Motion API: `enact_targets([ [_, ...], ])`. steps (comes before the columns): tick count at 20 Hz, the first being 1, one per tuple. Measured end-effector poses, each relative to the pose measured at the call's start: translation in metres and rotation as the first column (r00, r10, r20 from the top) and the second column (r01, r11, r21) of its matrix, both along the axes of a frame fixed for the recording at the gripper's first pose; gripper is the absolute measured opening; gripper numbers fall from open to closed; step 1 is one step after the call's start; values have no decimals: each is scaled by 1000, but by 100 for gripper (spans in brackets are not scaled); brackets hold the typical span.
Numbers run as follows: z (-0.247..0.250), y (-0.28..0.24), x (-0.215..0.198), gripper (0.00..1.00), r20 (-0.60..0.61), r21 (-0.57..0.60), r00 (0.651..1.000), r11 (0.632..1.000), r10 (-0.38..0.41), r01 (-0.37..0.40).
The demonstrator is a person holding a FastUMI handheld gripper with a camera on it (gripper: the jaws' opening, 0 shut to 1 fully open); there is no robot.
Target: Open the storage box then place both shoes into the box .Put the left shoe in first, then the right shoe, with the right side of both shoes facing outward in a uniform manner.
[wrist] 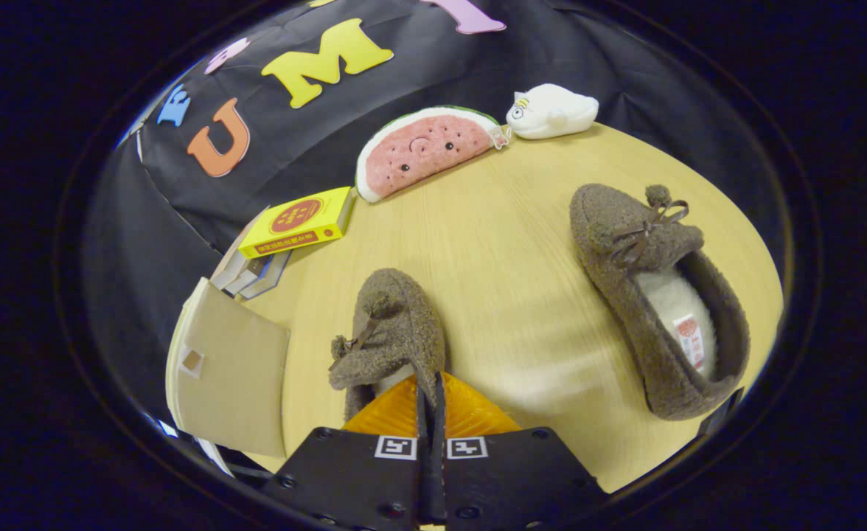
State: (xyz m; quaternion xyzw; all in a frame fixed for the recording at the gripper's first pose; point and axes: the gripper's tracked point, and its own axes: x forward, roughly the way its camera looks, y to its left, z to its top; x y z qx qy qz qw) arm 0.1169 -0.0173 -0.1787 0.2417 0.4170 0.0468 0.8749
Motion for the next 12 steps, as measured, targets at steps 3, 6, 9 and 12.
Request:
enact_targets([
  [3,17,14,-4,0,28,-2,1000,1000,-8,8],
  [6,41,35,-8,0,60,3,998,1000,-13,12],
  [9,80,64,-8,0,100,39,995,999,-13,10],
  [12,128,95,-9,0,167,43,986,999,-3,-4],
])
